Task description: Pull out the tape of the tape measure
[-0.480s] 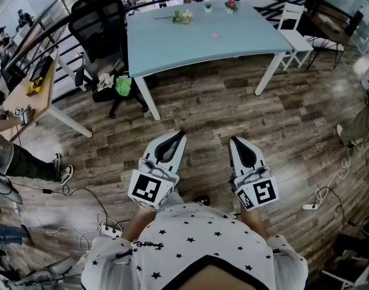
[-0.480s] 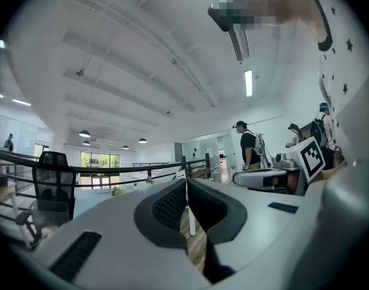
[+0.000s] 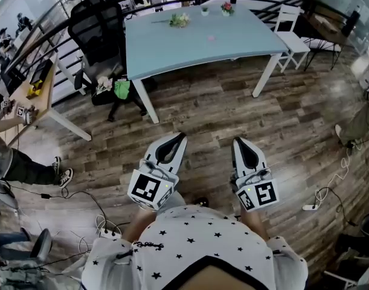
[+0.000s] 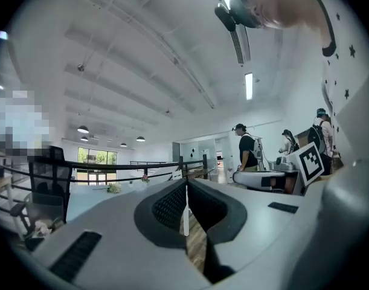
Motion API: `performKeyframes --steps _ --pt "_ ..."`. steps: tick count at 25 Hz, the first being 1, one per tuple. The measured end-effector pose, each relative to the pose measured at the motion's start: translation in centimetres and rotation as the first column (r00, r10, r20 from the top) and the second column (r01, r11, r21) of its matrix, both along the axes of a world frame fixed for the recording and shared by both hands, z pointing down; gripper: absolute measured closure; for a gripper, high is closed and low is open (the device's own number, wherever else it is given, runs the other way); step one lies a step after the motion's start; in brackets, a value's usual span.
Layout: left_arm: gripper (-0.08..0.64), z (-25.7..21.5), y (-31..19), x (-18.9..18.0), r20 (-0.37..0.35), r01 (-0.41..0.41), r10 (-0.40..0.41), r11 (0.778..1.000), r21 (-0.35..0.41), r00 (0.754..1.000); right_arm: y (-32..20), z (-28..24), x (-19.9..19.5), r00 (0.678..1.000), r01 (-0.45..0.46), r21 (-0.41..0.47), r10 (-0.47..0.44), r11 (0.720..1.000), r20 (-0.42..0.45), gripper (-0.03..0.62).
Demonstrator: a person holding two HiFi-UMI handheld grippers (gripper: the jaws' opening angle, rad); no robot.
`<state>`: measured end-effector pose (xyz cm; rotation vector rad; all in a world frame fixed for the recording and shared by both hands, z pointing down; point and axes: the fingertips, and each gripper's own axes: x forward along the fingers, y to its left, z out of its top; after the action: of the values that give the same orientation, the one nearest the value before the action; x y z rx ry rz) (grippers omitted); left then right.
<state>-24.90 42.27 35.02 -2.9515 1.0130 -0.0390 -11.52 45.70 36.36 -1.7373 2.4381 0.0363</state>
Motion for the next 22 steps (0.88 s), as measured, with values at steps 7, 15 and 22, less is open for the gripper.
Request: performKeyframes --steps 7,15,22 --pt "0.528 1.1 -0.6 -0.1 -0.005 -0.009 0.009 0.998 -0.054 1.000 0.0 1.3 0.7 1.000 -0.026 -0.028 0.026 0.999 0.007 0.595" --pt "0.528 1.1 -3.7 3.8 -0.016 -0.149 0.148 0.987 -0.064 0.989 -1.9 0.8 2.9 0.996 -0.092 -0.038 0.092 0.995 -0.022 0.589" --pt "0.528 1.0 -8.6 10.1 -0.048 -0.278 0.276 0.959 -0.044 0.960 -4.7 0.5 8.3 0.978 -0.202 -0.041 0.199 0.979 -0.063 0.579"
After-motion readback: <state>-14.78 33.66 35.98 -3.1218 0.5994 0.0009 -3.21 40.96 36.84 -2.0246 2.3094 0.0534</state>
